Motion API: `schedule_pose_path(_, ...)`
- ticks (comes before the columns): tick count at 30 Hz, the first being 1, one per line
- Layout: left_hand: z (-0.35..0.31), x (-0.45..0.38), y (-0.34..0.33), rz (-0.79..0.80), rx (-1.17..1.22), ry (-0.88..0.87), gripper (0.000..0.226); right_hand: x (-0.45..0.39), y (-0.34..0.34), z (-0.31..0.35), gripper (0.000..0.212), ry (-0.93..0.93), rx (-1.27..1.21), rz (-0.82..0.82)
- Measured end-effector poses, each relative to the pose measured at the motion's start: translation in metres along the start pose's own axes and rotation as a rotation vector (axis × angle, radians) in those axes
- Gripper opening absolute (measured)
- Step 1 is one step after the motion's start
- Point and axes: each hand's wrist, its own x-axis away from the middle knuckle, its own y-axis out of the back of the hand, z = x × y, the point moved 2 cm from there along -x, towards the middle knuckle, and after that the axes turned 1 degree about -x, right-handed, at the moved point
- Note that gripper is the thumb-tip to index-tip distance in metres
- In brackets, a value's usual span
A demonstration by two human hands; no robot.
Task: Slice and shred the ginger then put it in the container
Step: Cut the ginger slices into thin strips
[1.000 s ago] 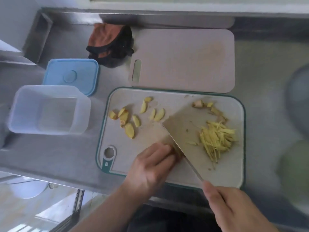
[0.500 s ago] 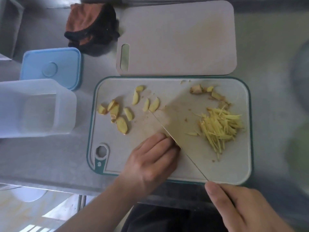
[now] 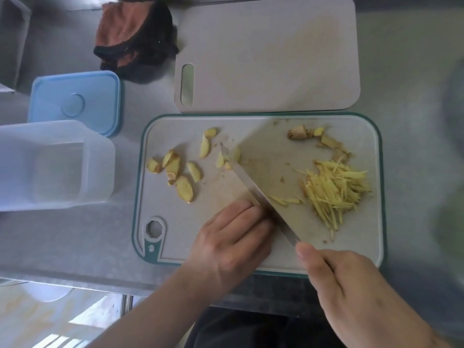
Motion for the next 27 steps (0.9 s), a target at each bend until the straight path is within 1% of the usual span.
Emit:
schedule_pose_path(2,-0.001,-0.001,0.002,-0.010,-0.010,0.006,0.010,0.002,0.002,-0.001,0.072,-0.011,-0.014,-0.010)
schedule_pose_path(5,-0.002,-0.001,0.002,-0.012,-0.014,0.019,0.010,0.012,0.005,-0.002,0.073,-0.047,-0.033,0.036)
schedule_pose_path(9,0.000,0.001,0.001,0.005,-0.006,0.010,0.011,0.023,0.005,0.002,0.065,-0.084,-0.080,0.011)
schedule_pose_path(14,0.000,0.001,0.002,0.014,0.004,0.004,0.011,0.026,0.009,0.001,0.056,-0.103,-0.025,0.018)
schedule_pose_path(18,0.000,0.000,0.005,0.008,0.027,-0.004,0.010,0.029,0.009,-0.001,0.059,-0.083,-0.034,-0.024)
schedule_pose_path(21,0.000,-0.001,0.005,0.017,0.034,-0.009,0.009,0.030,0.007,0.000,0.055,-0.116,-0.013,-0.014)
schedule_pose_path(22,0.000,-0.001,0.005,0.019,0.027,-0.009,0.009,0.030,0.007,0.000,0.058,-0.108,0.002,-0.015)
schedule_pose_path(25,0.000,0.000,0.004,0.021,0.024,-0.013,0.009,0.029,0.004,-0.003,0.082,-0.085,0.068,-0.035)
schedule_pose_path(27,0.000,0.000,0.004,0.016,0.033,-0.010,0.009,0.029,0.003,-0.001,0.094,-0.106,0.078,-0.032)
